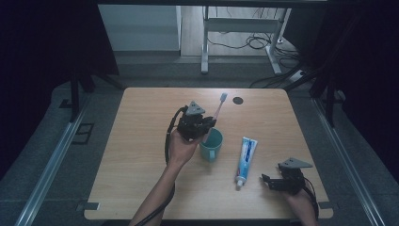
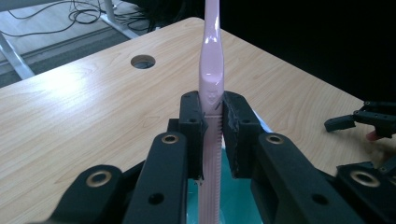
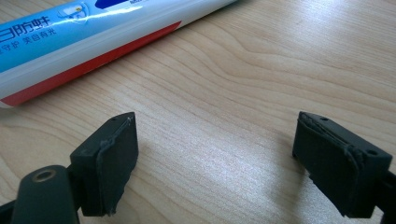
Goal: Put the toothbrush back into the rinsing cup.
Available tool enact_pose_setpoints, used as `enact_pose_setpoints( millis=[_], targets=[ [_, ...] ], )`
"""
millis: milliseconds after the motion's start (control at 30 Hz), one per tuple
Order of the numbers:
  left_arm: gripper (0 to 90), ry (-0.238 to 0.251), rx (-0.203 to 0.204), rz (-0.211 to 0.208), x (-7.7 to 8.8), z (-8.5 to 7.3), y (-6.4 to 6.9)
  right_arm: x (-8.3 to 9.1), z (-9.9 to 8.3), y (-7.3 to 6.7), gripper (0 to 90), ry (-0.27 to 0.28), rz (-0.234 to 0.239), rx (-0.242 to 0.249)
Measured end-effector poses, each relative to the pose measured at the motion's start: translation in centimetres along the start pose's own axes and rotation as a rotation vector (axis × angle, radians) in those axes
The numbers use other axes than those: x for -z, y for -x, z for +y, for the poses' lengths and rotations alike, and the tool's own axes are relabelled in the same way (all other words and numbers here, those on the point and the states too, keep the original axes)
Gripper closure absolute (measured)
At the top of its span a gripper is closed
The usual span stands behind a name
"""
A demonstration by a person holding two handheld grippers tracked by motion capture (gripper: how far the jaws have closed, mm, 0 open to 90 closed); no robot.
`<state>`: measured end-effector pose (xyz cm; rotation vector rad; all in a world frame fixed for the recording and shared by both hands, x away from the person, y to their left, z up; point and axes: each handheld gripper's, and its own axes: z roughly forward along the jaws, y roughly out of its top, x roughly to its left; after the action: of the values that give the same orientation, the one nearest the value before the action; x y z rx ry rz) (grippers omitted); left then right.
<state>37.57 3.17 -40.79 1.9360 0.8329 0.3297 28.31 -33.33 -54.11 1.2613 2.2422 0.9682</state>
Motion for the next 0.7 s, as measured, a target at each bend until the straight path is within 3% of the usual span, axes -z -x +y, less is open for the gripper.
enact_pose_setpoints(
  millis=[300,700],
  targets=[
    [78.9,-0.009,-0.017,0.014,-0.6,-0.8,0.2,0.0,0.0,0.0,14.2,0.0,0.001,0.001],
    [78.9,-0.018,0.002,0.024,-1.5,-2.8,0.0,0.0,0.0,0.0,14.2,0.0,0.0,0.001]
  ],
)
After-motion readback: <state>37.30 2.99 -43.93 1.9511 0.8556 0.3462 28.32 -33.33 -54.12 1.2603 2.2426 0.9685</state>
